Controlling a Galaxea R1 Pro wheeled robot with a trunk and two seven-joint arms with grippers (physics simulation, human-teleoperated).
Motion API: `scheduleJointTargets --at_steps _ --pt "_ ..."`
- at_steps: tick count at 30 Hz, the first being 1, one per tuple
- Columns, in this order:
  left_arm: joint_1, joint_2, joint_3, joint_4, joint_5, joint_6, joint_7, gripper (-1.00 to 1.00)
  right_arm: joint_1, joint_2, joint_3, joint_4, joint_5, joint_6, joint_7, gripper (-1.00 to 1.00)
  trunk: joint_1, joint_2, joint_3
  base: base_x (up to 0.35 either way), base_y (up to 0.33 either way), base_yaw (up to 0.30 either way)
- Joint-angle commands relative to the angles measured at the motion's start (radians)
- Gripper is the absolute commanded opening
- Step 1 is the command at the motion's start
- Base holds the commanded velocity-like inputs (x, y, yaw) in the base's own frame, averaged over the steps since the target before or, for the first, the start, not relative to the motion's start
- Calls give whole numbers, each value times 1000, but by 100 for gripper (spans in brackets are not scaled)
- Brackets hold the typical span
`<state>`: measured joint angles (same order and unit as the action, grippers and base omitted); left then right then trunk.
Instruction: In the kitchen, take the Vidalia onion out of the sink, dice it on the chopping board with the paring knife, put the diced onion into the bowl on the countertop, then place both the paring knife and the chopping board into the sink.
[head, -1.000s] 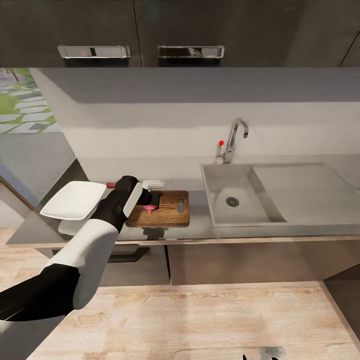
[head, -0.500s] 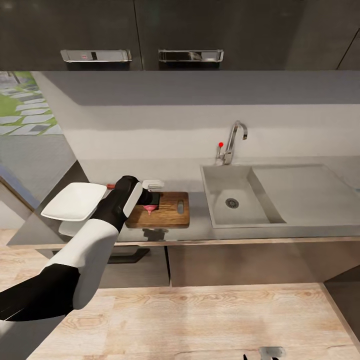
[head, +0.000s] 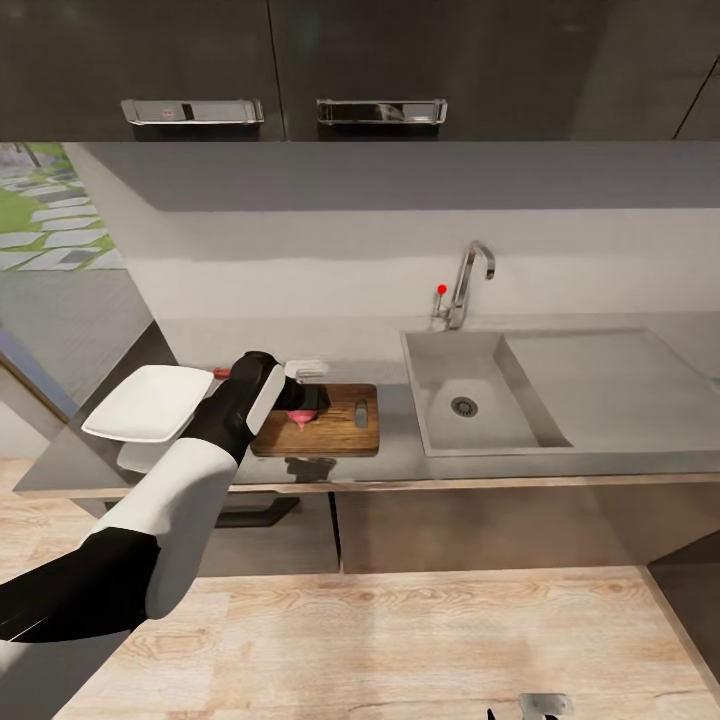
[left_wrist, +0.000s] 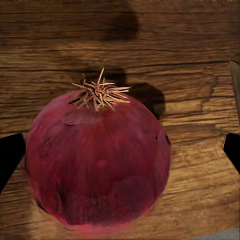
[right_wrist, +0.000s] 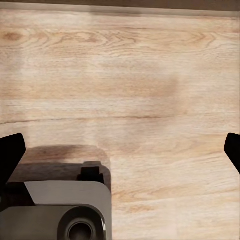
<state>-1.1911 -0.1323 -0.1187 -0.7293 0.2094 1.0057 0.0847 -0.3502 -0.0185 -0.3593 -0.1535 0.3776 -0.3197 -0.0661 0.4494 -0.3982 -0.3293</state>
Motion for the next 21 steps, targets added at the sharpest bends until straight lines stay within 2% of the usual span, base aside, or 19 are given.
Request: scheduleJointTargets --at_steps 1,13,21 --pt "-1 0 -2 0 10 3 9 100 -1 0 -6 2 11 -4 -4 100 1 -2 -2 15 0 0" --pt "-1 0 -1 -3 10 4 9 100 -1 1 -6 2 11 -4 -3 100 1 -2 -1 2 0 -3" --pt "-1 0 1 -12 10 4 9 100 -1 2 -6 2 11 -4 -3 100 1 -2 10 0 0 -94"
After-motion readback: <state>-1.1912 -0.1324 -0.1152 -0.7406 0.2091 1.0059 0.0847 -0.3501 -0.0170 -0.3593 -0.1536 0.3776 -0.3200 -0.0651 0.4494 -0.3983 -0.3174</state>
